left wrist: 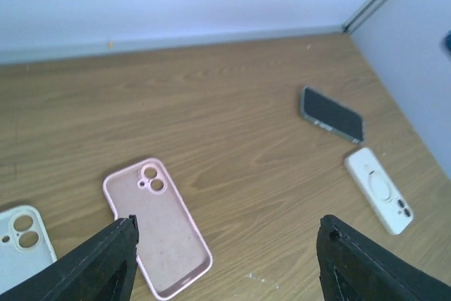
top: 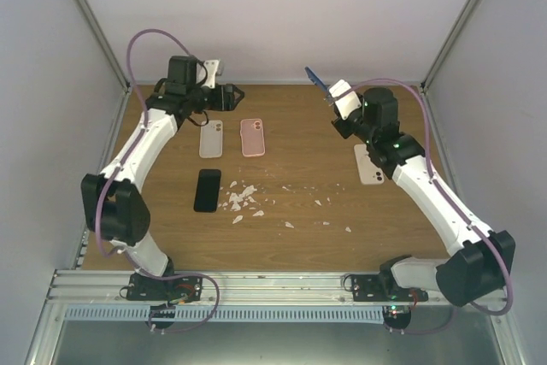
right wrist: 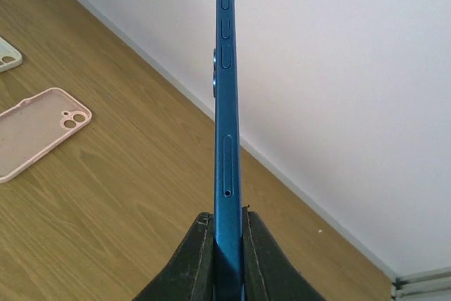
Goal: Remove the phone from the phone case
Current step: Place the phone at the center of the board.
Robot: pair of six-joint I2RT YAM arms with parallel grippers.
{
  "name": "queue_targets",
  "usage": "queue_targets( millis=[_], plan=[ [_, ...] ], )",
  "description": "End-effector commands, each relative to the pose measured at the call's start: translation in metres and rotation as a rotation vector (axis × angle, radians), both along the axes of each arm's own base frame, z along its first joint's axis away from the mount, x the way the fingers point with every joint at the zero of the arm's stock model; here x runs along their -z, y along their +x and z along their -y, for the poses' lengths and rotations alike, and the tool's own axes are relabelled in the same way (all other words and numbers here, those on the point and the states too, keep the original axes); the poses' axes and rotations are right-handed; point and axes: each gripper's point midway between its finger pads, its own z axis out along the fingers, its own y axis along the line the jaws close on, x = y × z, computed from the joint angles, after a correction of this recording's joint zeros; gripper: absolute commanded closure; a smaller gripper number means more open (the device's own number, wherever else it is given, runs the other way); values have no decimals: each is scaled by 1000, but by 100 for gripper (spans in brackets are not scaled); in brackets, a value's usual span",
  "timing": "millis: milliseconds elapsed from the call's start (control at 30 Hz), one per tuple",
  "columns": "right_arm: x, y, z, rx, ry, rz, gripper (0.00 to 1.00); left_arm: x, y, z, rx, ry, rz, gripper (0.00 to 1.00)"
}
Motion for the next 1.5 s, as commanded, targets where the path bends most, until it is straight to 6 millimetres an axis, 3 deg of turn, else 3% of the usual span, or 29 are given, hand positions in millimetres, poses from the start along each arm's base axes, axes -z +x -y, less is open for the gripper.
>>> queue_targets(
  millis=[0, 133, 300, 467, 633, 800, 1067, 1233, 1467],
  plan=[
    [-68, -8, 11, 3, -18, 234, 100, -60, -18, -7, 17, -34, 160, 30],
    [-95, -18, 20, 22, -53, 341, 100, -107, -40, -17, 29, -133, 225, 29],
    [-126, -31, 28, 43, -103, 468, 99, -149, -70, -27, 61, -237, 293, 28],
    [-158, -56, 13, -11, -170, 633, 99, -184, -104, -38, 105, -357, 348, 26],
    [-177, -65, -7, 72, -258, 769, 100, -203, -138, -43, 121, -439, 374, 25],
    [-175, -74, -42, 34, -339, 816, 99, -197, -164, -55, 95, -514, 365, 25],
    [-151, -91, -102, -34, -519, 912, 99, -165, -195, -67, 32, -695, 242, 22],
    [-135, -104, -141, -96, -576, 956, 100, -139, -202, -67, 8, -790, 146, 21],
    [-111, -119, -179, -162, -634, 991, 99, -110, -207, -66, -24, -878, 46, 20]
  ],
)
